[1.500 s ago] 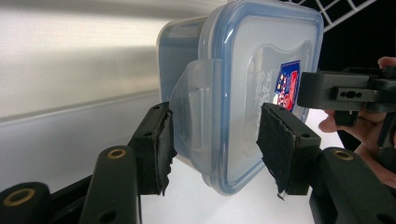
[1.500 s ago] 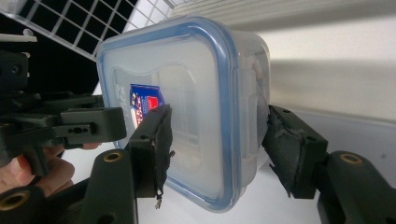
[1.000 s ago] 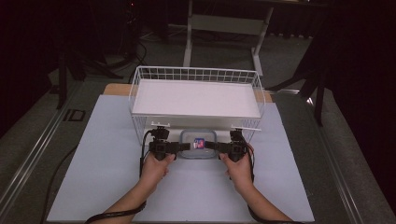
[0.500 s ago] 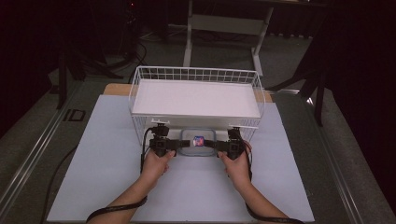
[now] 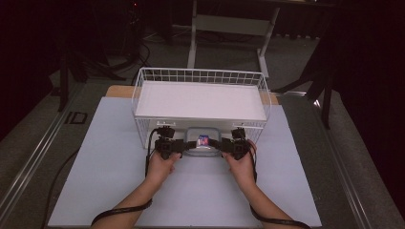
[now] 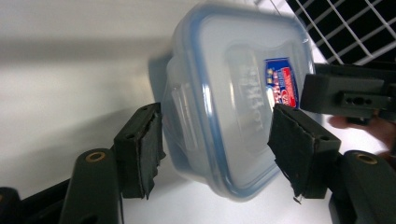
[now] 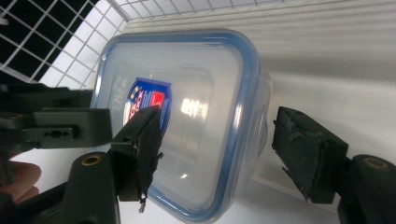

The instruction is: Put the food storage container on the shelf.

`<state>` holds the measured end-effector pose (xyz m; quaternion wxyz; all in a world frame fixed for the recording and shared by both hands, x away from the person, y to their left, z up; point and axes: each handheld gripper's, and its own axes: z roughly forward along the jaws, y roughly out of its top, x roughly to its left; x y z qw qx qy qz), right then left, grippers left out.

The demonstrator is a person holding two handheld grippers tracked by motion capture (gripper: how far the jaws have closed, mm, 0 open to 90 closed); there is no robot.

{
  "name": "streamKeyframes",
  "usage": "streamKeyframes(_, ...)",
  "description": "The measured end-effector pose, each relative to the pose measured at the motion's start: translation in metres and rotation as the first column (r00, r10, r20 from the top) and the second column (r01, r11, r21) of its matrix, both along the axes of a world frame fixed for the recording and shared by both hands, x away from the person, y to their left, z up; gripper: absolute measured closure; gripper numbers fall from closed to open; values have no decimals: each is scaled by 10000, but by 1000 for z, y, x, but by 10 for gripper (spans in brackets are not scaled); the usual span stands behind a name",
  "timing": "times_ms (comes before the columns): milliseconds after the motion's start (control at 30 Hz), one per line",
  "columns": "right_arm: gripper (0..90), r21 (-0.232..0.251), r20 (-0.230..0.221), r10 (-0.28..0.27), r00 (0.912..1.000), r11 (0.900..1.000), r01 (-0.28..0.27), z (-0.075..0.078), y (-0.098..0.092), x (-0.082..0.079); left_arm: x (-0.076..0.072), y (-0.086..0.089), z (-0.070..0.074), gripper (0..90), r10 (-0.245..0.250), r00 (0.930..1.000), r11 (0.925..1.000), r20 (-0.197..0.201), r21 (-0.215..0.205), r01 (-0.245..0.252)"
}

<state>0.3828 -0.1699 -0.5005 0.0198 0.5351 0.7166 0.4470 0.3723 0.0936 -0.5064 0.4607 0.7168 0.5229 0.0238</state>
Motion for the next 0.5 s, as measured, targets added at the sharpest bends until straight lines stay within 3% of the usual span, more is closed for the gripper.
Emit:
streamKeyframes(67, 303, -69, 4, -56, 10000, 10000, 56, 0, 1, 1, 1, -2, 4, 401, 79, 9996, 9987, 287, 502, -93)
streamKeyframes(133, 281, -88, -150, -25, 9999, 10000, 24, 1, 5, 1, 3, -3, 5, 396, 137, 9994, 9982, 326, 586, -156)
streamKeyframes(167, 282, -766, 1477, 367, 9883, 9967, -255, -5, 1, 11, 4, -4, 5, 395, 257, 9994, 9984, 220, 505, -268)
streamKeyframes(200, 278, -508, 699, 186, 9974, 9986, -151, -1, 5, 7, 4, -4, 4, 393, 253, 9996, 9985, 149, 488, -260)
streamKeyframes(267, 281, -483, 238, 21, 9997, 9988, -10, 2, 9, 6, 4, -3, 4, 392, 315, 9994, 9984, 129, 463, -321)
streamKeyframes(367, 282, -732, 315, -1, 9995, 9973, 24, 5, 12, 3, 0, -1, 5, 392, 346, 9991, 9982, 250, 472, -357)
streamKeyframes(467, 285, -1297, 1130, 232, 9933, 9915, -84, 5, 13, 0, -5, 0, 5, 393, 469, 9987, 9989, 185, 90, -470)
streamKeyframes(500, 285, -1438, 1192, 287, 9925, 9895, -113, 6, 13, -2, -8, 0, 5, 393, 471, 9987, 9989, 200, 13, -472)
